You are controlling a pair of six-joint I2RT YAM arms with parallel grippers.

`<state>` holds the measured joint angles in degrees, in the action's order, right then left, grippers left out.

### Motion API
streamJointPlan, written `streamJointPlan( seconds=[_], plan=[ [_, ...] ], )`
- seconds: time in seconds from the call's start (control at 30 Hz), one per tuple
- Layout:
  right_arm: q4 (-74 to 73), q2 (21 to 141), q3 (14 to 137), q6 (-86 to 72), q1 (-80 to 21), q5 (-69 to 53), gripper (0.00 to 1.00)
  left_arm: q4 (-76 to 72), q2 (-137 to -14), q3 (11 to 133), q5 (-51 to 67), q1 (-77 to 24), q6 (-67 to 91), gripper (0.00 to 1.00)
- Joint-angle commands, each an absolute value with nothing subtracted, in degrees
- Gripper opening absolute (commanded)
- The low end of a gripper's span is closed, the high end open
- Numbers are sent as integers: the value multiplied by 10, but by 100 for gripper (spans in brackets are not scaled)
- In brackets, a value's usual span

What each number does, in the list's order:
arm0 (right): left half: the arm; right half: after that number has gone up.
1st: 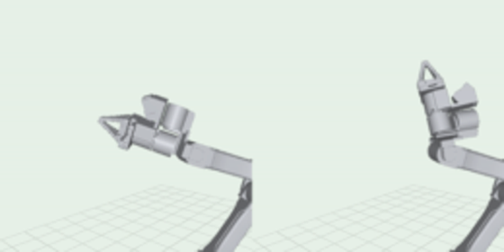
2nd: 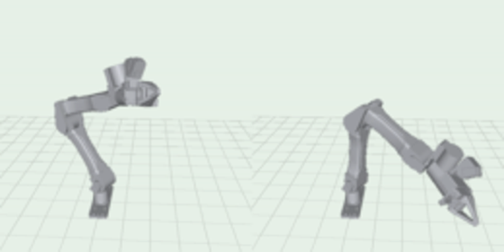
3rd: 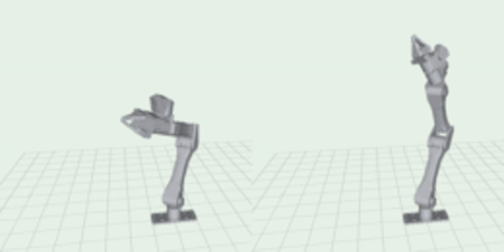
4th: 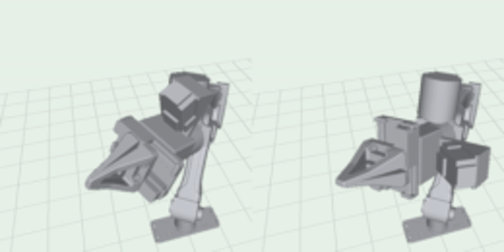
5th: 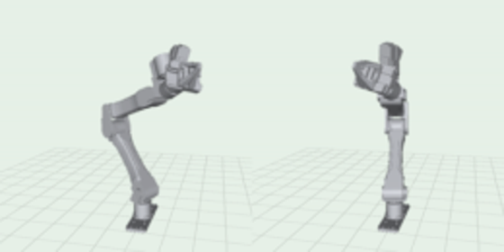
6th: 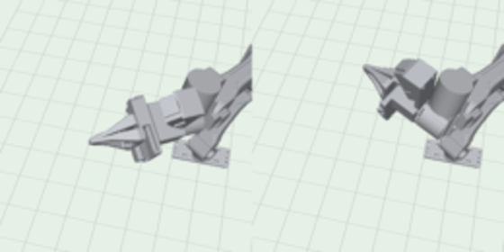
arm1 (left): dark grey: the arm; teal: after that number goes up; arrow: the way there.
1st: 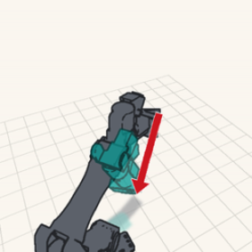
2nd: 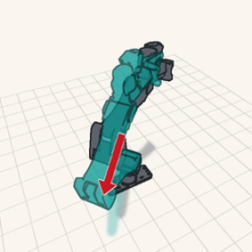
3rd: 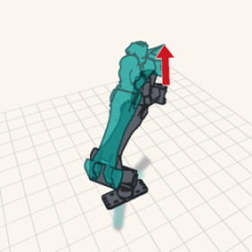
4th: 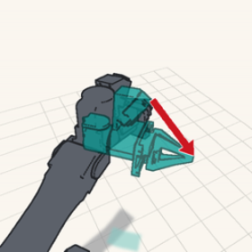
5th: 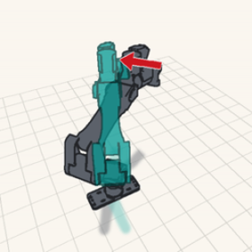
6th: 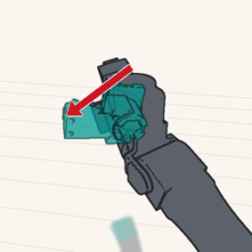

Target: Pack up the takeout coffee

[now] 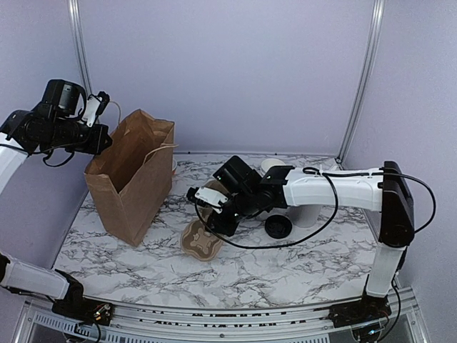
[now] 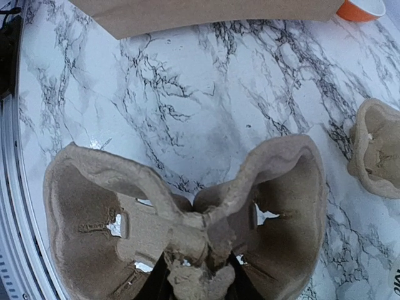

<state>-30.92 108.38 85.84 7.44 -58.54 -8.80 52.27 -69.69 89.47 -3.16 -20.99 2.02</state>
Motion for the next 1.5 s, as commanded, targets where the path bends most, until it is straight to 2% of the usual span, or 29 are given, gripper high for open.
streamJointPlan(
  seconds=[0.0, 0.4, 0.8, 1.07, 1.47],
  plan=[
    [-279, 1033, 846, 37, -581, -97, 23, 507, -694, 891, -40, -214, 11, 0],
    [-264, 907, 825, -15, -538, -115, 24, 512, -704, 892, -36, -226, 9, 0],
    [-304, 826, 910, -16, -517, -36, 28, 522, -723, 908, -22, -252, 18, 0],
    [-302, 846, 1014, -14, -517, -42, 29, 536, -754, 946, -28, -293, 30, 0],
    [-179, 900, 1056, -97, -523, -193, 31, 582, -836, 1039, -98, -418, 75, 0]
  ],
)
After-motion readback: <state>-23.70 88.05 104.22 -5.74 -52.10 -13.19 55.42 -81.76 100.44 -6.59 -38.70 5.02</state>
